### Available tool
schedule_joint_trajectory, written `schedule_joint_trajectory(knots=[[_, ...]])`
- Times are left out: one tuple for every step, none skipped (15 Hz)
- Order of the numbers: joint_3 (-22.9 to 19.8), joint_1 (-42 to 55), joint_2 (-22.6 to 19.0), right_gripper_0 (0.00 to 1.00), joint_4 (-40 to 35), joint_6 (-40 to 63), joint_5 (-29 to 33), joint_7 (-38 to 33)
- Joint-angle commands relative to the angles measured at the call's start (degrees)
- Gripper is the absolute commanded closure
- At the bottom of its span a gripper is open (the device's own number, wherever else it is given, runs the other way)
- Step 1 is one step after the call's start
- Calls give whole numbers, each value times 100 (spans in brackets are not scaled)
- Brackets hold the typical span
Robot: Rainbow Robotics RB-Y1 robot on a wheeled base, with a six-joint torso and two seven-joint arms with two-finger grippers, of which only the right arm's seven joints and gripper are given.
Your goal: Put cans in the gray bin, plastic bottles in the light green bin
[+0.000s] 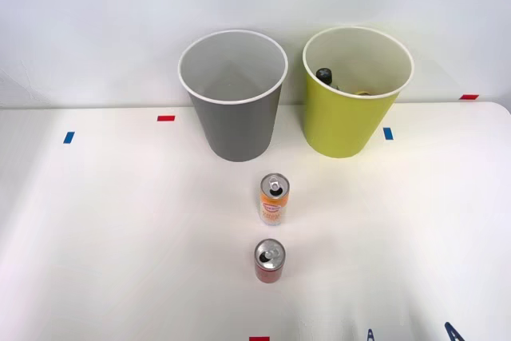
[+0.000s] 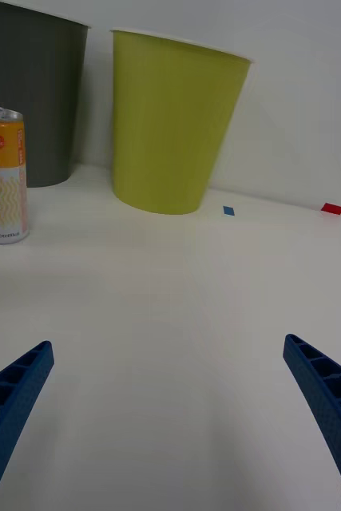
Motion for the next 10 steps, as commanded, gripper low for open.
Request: schedule_joint_trajectory(knots=[[0,0,0,0,0,0,0,0],[0,0,0,0,0,0,0,0],[0,0,0,0,0,0,0,0],[0,0,0,0,0,0,0,0],[0,0,0,0,0,0,0,0],[0,0,0,0,0,0,0,0],[0,0,0,0,0,0,0,0],[0,0,0,0,0,0,0,0],[0,0,0,0,0,0,0,0],[0,0,0,0,0,0,0,0]])
